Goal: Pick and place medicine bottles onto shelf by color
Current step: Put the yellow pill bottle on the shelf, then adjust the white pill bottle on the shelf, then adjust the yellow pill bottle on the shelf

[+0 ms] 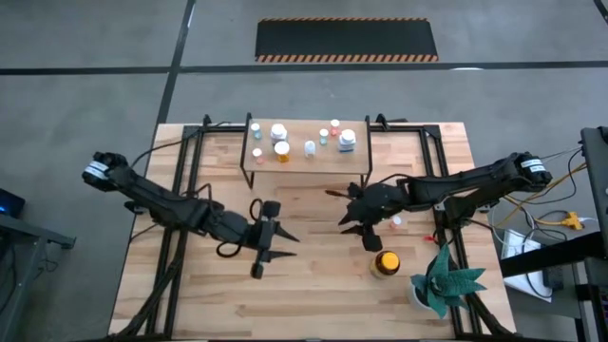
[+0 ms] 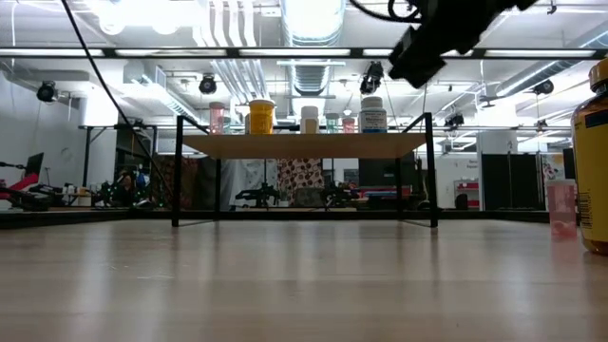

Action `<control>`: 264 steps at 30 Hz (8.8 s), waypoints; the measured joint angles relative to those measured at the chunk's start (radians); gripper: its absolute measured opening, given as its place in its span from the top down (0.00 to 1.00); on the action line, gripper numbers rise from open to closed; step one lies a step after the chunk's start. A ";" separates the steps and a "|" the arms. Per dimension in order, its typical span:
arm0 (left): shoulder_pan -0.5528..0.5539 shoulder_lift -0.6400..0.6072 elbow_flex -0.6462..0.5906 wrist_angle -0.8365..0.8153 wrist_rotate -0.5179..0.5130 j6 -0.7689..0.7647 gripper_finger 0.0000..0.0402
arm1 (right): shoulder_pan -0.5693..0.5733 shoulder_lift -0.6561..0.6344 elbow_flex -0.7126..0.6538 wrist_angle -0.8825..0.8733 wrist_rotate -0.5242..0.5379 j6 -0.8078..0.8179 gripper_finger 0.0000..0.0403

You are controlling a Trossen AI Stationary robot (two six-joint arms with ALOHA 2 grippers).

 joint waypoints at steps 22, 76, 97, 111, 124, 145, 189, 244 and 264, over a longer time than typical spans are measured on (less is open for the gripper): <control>0.003 -0.031 -0.046 0.003 -0.075 0.099 0.66 | 0.385 0.010 0.380 -0.960 0.150 0.575 0.44; -0.074 -0.106 -0.137 0.103 -0.392 0.130 0.66 | 0.308 0.218 0.518 -0.901 0.274 0.249 0.50; -0.073 -0.328 -0.326 0.167 -0.431 0.131 0.66 | -0.308 0.247 0.877 -0.916 0.280 -0.147 0.50; -0.074 -0.330 -0.323 0.181 -0.431 0.157 0.66 | -0.396 0.444 1.095 -1.032 0.278 -0.257 0.50; -0.074 -0.329 -0.326 0.175 -0.430 0.156 0.66 | -0.396 0.520 1.210 -1.111 0.286 -0.271 0.45; -0.074 -0.329 -0.326 0.180 -0.430 0.156 0.66 | -0.432 0.511 1.265 -1.100 0.287 -0.279 0.36; -0.074 -0.329 -0.320 0.181 -0.431 0.159 0.66 | -0.657 0.280 0.793 -0.799 0.130 -0.287 0.98; -0.074 -0.329 -0.318 0.188 -0.429 0.158 0.66 | -0.550 0.177 0.723 -0.497 0.013 -0.271 0.98; -0.074 -0.329 -0.319 0.185 -0.429 0.159 0.66 | -0.548 0.232 0.726 -0.610 0.023 -0.314 0.98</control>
